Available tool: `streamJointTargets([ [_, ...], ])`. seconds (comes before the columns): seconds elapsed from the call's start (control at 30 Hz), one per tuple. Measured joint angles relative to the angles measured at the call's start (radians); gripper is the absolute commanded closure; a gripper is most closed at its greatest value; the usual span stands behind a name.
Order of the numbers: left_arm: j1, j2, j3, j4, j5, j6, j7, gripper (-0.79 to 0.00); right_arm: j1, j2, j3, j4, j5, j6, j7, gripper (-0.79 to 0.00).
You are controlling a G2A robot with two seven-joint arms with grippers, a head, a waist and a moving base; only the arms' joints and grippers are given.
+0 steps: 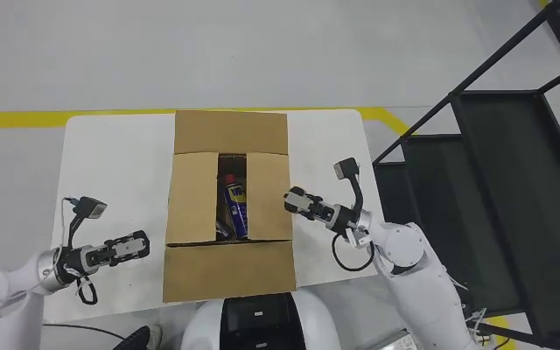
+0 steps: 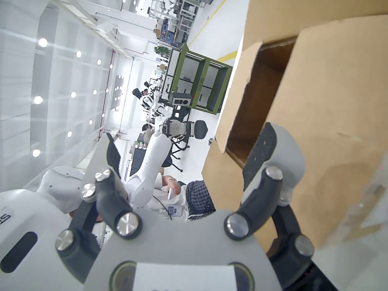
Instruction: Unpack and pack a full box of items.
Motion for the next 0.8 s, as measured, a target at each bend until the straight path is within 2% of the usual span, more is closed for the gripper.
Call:
streamJointTargets([
  [0.17,-0.042,0.026,0.022,0.034,0.012,0.007,-0.007,-0.785,-0.059,0.016,0.064,-0.003,-0.018,0.055,0.052,-0.785],
  [0.37,-0.069,0.061,0.068,0.026,-0.035,0.027,-0.027,-0.785,-0.100,0.031,0.095,0.013,-0.095,0.118,0.083,-0.785],
  [0.6,-0.084,0.092,0.124,0.031,-0.063,0.003,-0.003,-0.785,-0.105,0.045,0.048,0.026,-0.163,0.190,0.220,-0.785],
  [0.8,-0.089,0.115,0.159,0.035,-0.076,-0.021,0.021,-0.785,-0.103,0.051,0.001,0.058,-0.135,0.186,0.289,-0.785],
])
